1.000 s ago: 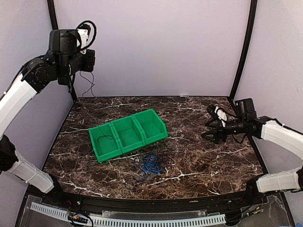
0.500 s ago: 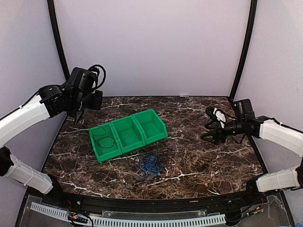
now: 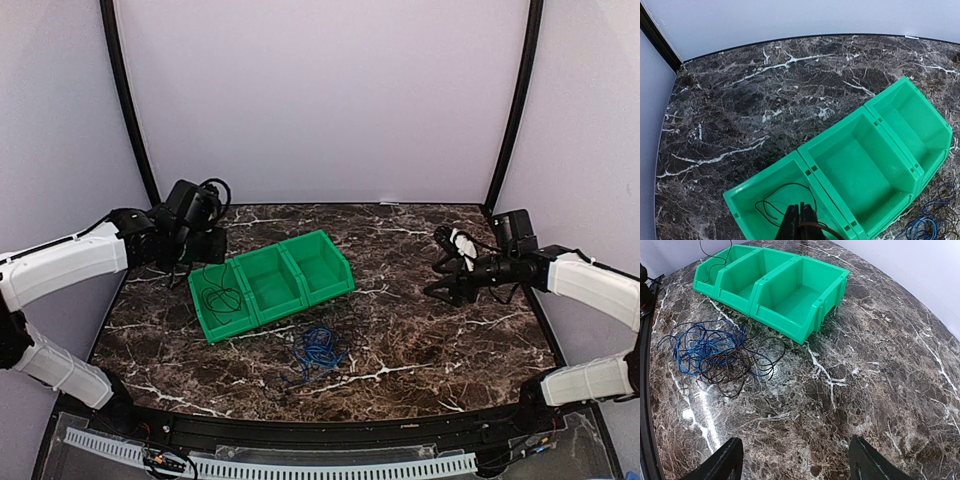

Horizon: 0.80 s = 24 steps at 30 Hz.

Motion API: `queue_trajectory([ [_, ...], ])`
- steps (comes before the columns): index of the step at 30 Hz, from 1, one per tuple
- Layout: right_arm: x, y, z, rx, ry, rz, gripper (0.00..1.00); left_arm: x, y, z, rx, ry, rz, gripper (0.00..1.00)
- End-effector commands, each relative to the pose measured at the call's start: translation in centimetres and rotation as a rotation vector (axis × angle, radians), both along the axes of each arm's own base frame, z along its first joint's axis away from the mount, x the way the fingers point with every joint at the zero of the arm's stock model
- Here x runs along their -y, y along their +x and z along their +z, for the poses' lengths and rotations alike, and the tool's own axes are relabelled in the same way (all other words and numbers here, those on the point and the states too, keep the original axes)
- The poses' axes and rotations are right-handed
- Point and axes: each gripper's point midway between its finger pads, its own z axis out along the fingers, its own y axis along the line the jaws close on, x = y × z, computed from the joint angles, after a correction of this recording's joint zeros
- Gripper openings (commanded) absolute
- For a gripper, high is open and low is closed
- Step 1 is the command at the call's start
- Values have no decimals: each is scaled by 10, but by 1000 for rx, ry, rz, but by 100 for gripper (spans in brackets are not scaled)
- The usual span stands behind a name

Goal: Untangle the cables

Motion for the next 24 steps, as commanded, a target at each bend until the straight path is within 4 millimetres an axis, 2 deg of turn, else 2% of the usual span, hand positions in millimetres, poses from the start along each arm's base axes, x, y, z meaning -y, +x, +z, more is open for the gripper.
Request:
queue_trajectory([
  [1,-1,2,3,13,3,10,74,5,1,-30,-57,-57,11,0],
  [8,-1,2,1,5,-3,15,74,-7,-2,-74,-167,-95,51,0],
  [20,-1,2,-1,0,-7,21,74,-3,-32,-113,-332,-173,45,0],
  [24,-1,2,-1,-1,-8,21,74,-5,-33,-122,-345,-153,51,0],
])
